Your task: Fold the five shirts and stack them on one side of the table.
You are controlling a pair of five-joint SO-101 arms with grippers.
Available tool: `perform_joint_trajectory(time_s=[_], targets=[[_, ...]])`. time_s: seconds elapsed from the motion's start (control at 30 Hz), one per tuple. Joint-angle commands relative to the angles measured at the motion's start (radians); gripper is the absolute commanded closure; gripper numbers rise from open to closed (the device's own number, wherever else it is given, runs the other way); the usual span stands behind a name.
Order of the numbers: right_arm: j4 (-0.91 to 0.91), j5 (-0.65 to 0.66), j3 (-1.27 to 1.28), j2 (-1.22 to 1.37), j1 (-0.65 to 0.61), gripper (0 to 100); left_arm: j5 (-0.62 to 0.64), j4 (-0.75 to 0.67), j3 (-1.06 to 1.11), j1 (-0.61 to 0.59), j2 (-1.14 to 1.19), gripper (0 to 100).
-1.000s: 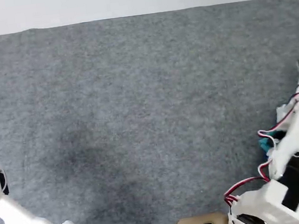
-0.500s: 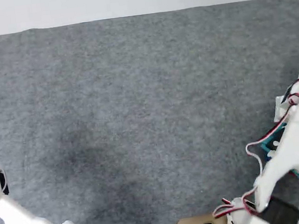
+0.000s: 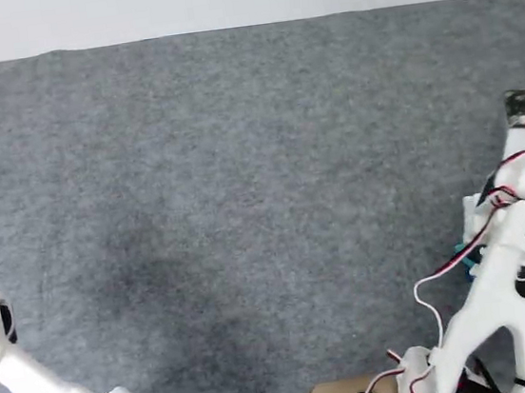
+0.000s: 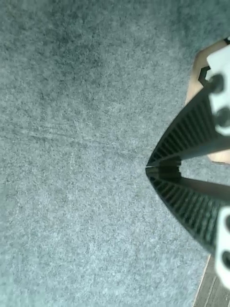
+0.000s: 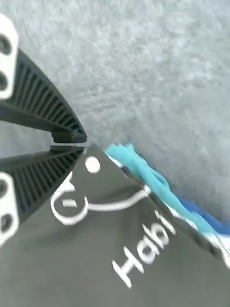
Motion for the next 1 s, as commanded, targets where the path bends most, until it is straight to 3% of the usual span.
perform_joint_trajectory(time_s=[0.0, 0.43, 0.73, 0.97], targets=[[0.025, -0.107, -0.005, -0.035, -0.048, 98.8, 0.009, 0.023, 0.035, 0.006, -0.138, 100], [-0.03, -0.512, -0.002, -0.035, -0.346, 98.8, 0.011, -0.146, 0.395, 0.008, -0.517, 100], [-0.131, -0.652, 0.057, -0.035, -0.63, 98.8, 0.011, -0.213, 0.516, 0.008, -0.528, 100], [-0.214, -0.704, 0.157, -0.142, -0.654, 98.8, 0.014, -0.259, 0.539, 0.006, -0.528, 100]])
